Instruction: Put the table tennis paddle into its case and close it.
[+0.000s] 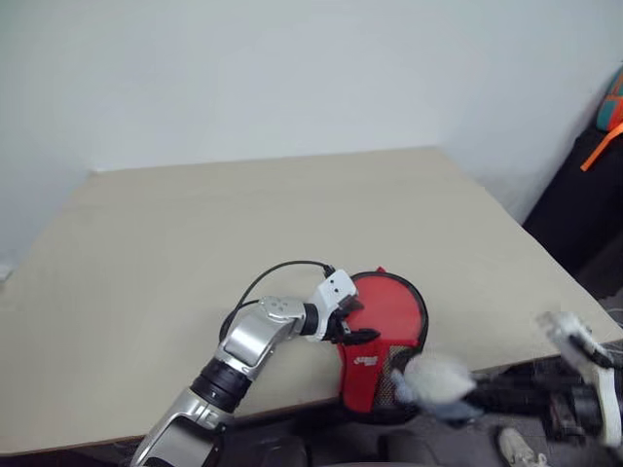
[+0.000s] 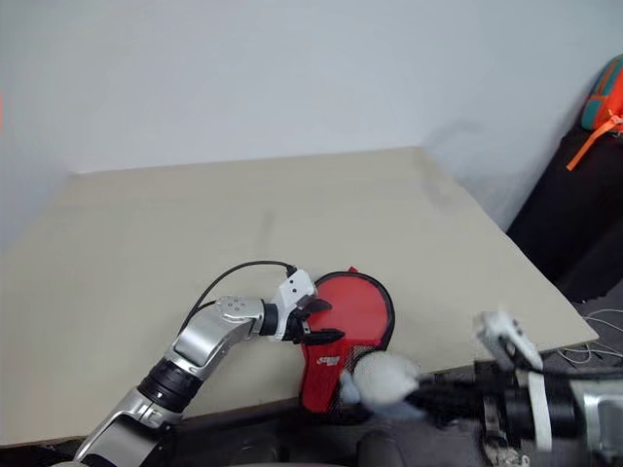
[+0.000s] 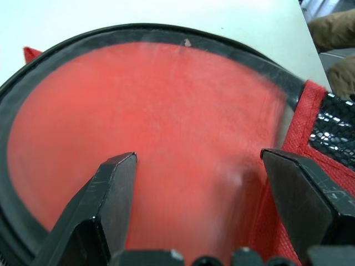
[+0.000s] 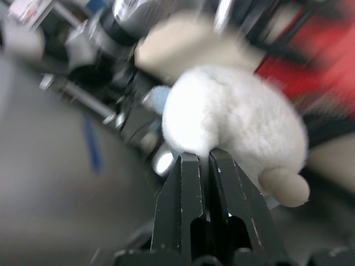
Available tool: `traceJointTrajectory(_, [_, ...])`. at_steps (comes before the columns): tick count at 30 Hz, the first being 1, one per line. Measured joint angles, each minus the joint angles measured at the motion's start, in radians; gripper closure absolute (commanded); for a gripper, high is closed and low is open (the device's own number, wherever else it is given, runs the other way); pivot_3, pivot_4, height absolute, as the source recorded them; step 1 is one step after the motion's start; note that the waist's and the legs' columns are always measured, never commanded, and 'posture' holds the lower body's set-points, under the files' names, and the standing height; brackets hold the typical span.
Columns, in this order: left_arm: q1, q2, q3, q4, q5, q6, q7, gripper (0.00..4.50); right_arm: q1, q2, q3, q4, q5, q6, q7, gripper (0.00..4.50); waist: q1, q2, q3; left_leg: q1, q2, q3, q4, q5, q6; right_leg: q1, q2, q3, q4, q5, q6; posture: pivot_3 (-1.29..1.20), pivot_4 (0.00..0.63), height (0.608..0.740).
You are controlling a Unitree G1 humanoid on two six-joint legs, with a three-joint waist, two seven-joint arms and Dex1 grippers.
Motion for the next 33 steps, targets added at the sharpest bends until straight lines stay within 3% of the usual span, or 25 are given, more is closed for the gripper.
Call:
traceJointTrajectory(4, [0.01,-0.001,0.0,-0.005,-0.003,0.002,-0.005,0.69,-0.118,0.042,0.165,0.022,0.026,-0.007,-0.135,4.47,0.016,0.0,0.0,0.014,-0.002,0.001,0.004,-0.001,-0.002,0.005,-0.002,0.001,0.005,0.0,0.0,0.0,0.0,0.74])
traceJointTrajectory(8, [0.012,-0.003,0.002,-0.007,-0.004,0.005,0.002,0.69,-0.222,0.132,0.295,0.082,0.018,-0.022,-0.236,4.47,0.014,0.0,0.0,0.013,-0.002,0.002,0.009,-0.001,-0.001,0.01,-0.003,0.001,0.001,0.0,0.0,0.0,0.0,0.74])
traceJointTrajectory(19, [0.043,-0.01,0.089,-0.001,-0.026,0.006,0.039,0.69,-0.303,0.311,0.522,0.205,-0.27,-0.087,-0.273,4.47,0.014,0.002,0.0,0.014,-0.002,0.003,0.004,-0.002,-0.001,0.005,-0.003,0.001,0.003,0.0,0.0,0.0,0.0,0.74])
traceJointTrajectory(22, [0.044,-0.018,0.147,0.011,-0.061,0.037,0.05,0.69,-0.306,0.326,0.538,0.22,-0.335,-0.125,-0.229,3.81,0.016,0.002,0.0,0.013,-0.003,0.005,0.006,-0.002,-0.001,-0.005,-0.003,0.002,0.009,0.0,0.0,0.0,0.0,0.74])
traceJointTrajectory(31, [0.006,-0.016,0.213,0.062,-0.092,0.065,0.063,0.69,-0.334,0.383,0.556,0.293,-0.434,-0.167,-0.161,0.66,0.015,-0.006,0.005,0.017,-0.008,0.007,0.01,-0.001,-0.001,-0.015,0.0,0.017,0.033,0.0,0.0,0.0,0.0,0.74])
traceJointTrajectory(33, [0.001,-0.007,0.237,0.076,-0.097,0.066,0.063,0.69,-0.339,0.42,0.537,0.311,-0.431,-0.187,-0.154,0.66,0.016,-0.008,0.006,0.016,-0.009,0.006,0.011,-0.001,-0.001,-0.021,0.001,0.018,0.037,0.0,0.0,0.0,0.0,0.74])
